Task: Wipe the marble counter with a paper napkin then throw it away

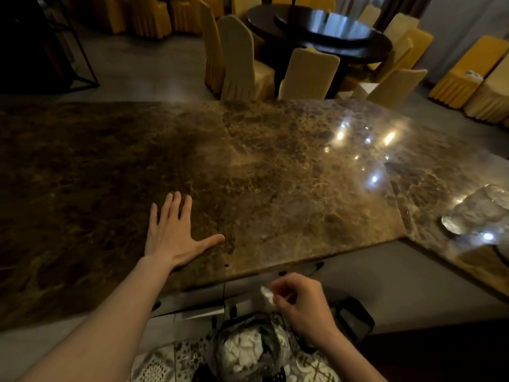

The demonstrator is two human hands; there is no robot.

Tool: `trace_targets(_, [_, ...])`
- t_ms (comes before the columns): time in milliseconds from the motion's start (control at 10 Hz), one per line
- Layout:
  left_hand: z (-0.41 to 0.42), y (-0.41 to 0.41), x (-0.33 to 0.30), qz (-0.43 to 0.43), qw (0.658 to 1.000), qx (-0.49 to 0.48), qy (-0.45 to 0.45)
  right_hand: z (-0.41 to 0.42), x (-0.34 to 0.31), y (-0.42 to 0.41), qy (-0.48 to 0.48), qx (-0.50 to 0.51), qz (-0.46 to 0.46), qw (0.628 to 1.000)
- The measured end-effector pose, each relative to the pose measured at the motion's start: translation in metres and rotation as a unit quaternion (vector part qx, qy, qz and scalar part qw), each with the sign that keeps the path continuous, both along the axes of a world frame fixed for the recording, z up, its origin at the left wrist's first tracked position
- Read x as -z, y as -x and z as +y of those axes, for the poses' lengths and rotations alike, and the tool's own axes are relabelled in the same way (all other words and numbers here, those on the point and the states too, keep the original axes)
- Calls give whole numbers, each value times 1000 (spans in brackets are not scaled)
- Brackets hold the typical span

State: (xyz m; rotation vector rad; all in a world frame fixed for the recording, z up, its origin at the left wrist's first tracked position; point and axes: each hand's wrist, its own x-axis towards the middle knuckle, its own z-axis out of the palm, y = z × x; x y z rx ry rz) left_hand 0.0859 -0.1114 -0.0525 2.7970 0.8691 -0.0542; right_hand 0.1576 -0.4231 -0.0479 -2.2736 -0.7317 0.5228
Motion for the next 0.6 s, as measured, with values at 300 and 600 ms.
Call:
trace_targets(300, [-2,5,10,-18,1000,-5,-14,-33,79,31,179,-25,22,983])
trace_targets(600, [-4,6,10,-3,1000,-6,-21,-36,105,36,202,-18,50,978])
